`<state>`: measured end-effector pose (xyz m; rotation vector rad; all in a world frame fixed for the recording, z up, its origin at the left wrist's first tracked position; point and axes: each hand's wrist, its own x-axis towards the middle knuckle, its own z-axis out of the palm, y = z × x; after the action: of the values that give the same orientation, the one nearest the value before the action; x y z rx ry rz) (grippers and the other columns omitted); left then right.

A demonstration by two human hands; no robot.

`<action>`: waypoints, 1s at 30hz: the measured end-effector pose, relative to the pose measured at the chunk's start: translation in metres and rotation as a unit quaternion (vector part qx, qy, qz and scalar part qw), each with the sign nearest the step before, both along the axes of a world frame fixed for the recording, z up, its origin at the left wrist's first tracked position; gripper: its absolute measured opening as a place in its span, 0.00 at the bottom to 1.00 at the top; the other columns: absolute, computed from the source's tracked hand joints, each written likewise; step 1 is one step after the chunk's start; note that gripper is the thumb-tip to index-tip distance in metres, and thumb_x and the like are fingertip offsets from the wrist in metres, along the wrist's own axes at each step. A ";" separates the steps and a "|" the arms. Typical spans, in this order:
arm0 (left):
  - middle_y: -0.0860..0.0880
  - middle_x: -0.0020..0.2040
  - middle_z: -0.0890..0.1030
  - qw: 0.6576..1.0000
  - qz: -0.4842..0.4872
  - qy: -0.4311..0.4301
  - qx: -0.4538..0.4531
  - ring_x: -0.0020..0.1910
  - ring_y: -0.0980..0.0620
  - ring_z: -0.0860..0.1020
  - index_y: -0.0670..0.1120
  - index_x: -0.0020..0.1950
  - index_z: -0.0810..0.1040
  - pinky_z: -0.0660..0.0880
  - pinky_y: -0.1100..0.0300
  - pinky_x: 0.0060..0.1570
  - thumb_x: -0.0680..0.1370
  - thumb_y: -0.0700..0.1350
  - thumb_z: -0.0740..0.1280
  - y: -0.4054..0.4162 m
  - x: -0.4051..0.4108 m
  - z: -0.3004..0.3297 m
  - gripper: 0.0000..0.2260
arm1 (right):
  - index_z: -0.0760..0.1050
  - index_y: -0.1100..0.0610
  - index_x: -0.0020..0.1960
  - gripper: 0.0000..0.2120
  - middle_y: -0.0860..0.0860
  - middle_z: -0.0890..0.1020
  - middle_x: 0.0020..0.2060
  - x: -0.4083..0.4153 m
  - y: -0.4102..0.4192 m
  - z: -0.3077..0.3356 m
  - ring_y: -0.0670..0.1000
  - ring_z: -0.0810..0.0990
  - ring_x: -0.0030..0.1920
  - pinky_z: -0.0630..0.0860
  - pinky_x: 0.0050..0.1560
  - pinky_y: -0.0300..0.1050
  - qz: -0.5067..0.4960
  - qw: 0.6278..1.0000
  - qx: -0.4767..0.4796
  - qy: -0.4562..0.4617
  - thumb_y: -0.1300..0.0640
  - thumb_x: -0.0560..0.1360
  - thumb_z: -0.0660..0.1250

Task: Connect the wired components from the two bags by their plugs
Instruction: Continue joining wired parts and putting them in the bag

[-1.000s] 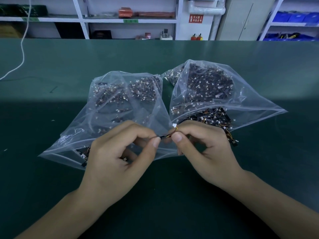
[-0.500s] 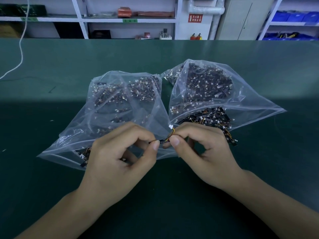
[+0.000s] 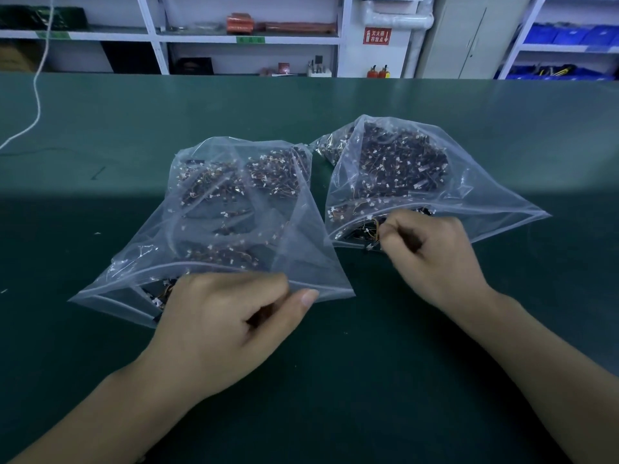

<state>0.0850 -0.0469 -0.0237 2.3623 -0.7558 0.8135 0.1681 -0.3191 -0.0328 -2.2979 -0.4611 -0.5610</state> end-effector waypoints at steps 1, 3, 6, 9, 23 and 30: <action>0.57 0.29 0.67 0.999 0.020 -0.020 0.032 0.29 0.57 0.67 0.47 0.32 0.69 0.68 0.57 0.27 0.87 0.55 0.64 0.001 0.002 0.000 0.24 | 0.75 0.51 0.35 0.14 0.45 0.74 0.25 0.004 -0.005 -0.001 0.51 0.74 0.29 0.67 0.35 0.43 -0.035 0.999 -0.024 0.000 0.52 0.80 0.67; 0.56 0.34 0.73 0.996 0.037 -0.046 0.074 0.38 0.54 0.73 0.48 0.34 0.71 0.73 0.56 0.39 0.87 0.54 0.64 0.004 0.006 -0.001 0.22 | 0.77 0.52 0.35 0.16 0.46 0.73 0.24 0.011 -0.012 -0.002 0.51 0.73 0.28 0.66 0.35 0.42 -0.081 0.996 -0.038 -0.010 0.51 0.80 0.70; 0.55 0.41 0.79 0.992 0.056 -0.038 0.108 0.48 0.50 0.78 0.48 0.37 0.77 0.74 0.51 0.55 0.86 0.54 0.63 0.012 0.011 0.002 0.20 | 0.73 0.52 0.32 0.21 0.49 0.72 0.23 0.017 -0.019 -0.001 0.56 0.70 0.27 0.70 0.32 0.44 -0.102 0.994 -0.024 -0.042 0.48 0.83 0.69; 0.56 0.45 0.82 0.980 0.121 -0.004 0.156 0.50 0.48 0.80 0.50 0.44 0.82 0.74 0.49 0.57 0.84 0.54 0.63 0.019 0.013 0.001 0.15 | 0.79 0.51 0.36 0.19 0.48 0.74 0.24 0.020 -0.026 0.000 0.55 0.72 0.26 0.72 0.30 0.45 -0.108 0.989 -0.068 -0.077 0.47 0.84 0.69; 0.55 0.39 0.85 0.946 0.228 0.082 0.216 0.39 0.45 0.86 0.58 0.46 0.86 0.79 0.53 0.33 0.72 0.54 0.79 0.032 0.015 -0.004 0.06 | 0.86 0.44 0.52 0.10 0.45 0.75 0.27 0.011 -0.013 -0.002 0.44 0.75 0.30 0.73 0.38 0.41 -0.098 0.991 -0.061 -0.068 0.58 0.77 0.72; 0.58 0.37 0.85 0.963 0.192 0.063 0.177 0.39 0.48 0.85 0.57 0.41 0.87 0.79 0.54 0.34 0.71 0.48 0.82 0.032 0.016 -0.002 0.06 | 0.88 0.52 0.51 0.12 0.36 0.63 0.26 -0.009 0.009 0.003 0.39 0.68 0.27 0.71 0.33 0.41 0.017 0.988 -0.028 -0.153 0.63 0.77 0.68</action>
<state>0.1010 -0.0145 -0.0255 2.9096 -0.4179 0.7144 0.1591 -0.3105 -0.0297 -2.2597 -0.6699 -0.9005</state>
